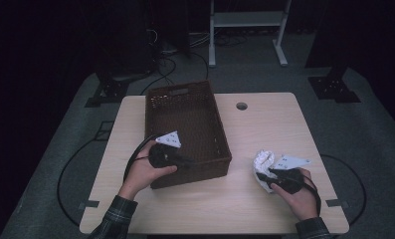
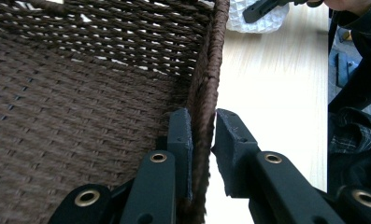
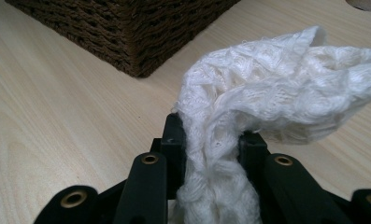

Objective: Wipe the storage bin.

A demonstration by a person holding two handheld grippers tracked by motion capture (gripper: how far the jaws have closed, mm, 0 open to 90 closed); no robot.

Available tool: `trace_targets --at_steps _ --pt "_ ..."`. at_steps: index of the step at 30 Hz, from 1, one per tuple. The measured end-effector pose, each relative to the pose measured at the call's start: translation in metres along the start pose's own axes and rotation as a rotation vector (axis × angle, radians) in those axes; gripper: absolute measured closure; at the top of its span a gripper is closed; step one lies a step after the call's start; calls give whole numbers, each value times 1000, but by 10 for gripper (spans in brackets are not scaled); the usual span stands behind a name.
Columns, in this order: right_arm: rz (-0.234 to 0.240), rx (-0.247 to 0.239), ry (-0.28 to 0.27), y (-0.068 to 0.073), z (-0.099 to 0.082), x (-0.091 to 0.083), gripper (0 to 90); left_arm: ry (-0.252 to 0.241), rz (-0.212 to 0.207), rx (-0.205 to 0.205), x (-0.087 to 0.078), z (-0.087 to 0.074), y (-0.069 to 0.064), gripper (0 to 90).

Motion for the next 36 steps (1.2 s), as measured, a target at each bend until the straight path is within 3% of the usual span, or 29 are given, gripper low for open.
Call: trace_targets --at_steps 4,7,11,21,28,36 --pt "-1 3 1 1 0 0 700 5 -48 -12 4 3 4 790" --pt "-2 7 3 1 -1 -1 700 2 -60 -19 4 2 5 805" --pt "-4 7 3 0 -2 -1 700 -3 -40 -13 7 4 2 813" --pt "-4 8 4 0 -2 -1 700 15 5 -66 25 26 -1 818" --pt "-4 12 3 -1 -2 -2 700 61 15 -54 35 39 -3 823" --pt "-3 4 6 0 -2 -1 700 72 5 -36 45 48 -10 827"
Point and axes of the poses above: each handheld gripper's, and its own axes: x roughly forward along the jaws, z roughly out of its top, y roughly to its left, the point moved 1 cm from there along x, roughly forward along the jaws, and after that the axes turned 4 degrees about -x, right-handed, at the moved point
